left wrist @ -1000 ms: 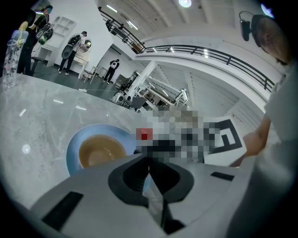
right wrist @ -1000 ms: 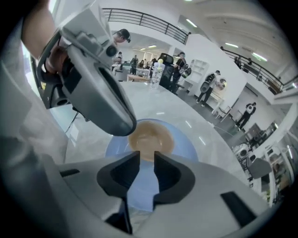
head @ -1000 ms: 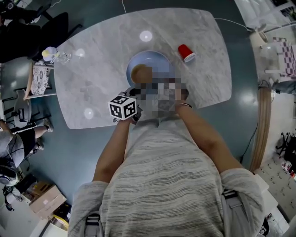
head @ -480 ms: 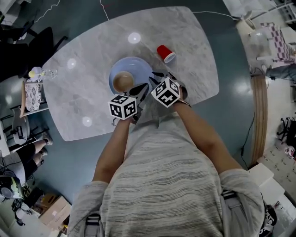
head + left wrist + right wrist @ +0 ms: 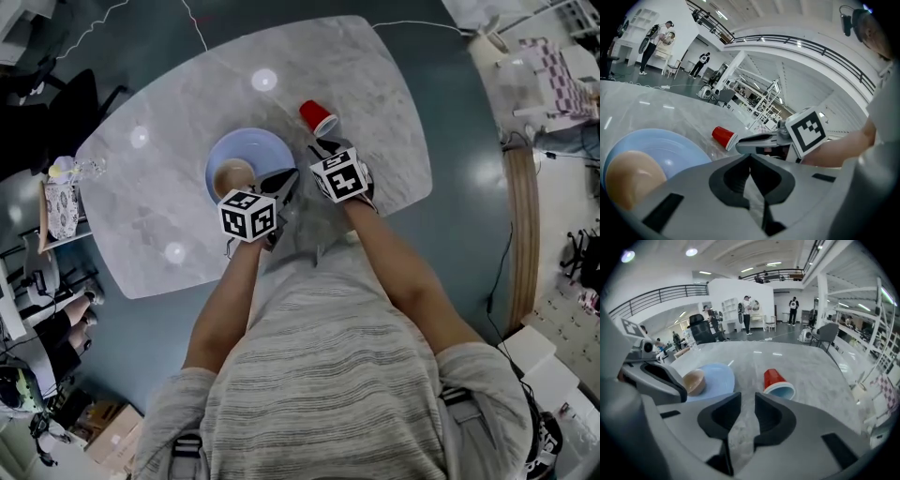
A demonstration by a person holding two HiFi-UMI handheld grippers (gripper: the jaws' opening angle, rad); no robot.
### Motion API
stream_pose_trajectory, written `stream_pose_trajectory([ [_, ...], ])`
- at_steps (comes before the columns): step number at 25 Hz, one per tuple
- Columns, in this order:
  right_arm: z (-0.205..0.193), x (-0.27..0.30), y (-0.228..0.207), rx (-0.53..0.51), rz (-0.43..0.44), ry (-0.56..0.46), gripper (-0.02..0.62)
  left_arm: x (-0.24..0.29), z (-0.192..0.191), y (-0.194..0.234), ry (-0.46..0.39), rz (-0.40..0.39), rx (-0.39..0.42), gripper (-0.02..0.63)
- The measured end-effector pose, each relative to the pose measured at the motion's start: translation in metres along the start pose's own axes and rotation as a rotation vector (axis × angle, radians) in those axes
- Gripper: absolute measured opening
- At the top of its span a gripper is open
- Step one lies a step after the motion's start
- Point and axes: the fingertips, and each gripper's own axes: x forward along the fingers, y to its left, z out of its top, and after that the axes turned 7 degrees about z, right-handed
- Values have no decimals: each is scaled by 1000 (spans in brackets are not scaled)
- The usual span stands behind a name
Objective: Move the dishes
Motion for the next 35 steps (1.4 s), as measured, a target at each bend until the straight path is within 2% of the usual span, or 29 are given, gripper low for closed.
stream_pose_trajectory([
  [9, -3, 7, -44, 406, -23, -98, 117, 15, 3, -1, 26, 2, 8, 20],
  [16, -1, 20, -62, 594, -25, -146, 118, 14, 1, 4, 31, 7, -8, 20],
  [19, 0, 25, -65, 635, -22, -156, 117, 12, 3, 6, 26, 8, -16, 20],
  [22, 1, 27, -65, 626, -21, -150, 102, 10, 2, 5, 22, 7, -22, 20],
  [25, 3, 30, -65, 594, -40, -134, 52, 8, 3, 8, 18, 8, -27, 20],
  [29, 2, 32, -63, 555, -51, -109, 48, 3, 4, 15, 10, 12, -33, 20],
  [32, 3, 25, -60, 409, -62, -58, 44, 1, 5, 15, 2, 10, -38, 20],
  [35, 7, 20, -52, 163, -69, 36, 38, 1, 7, 14, -7, 5, -40, 20],
])
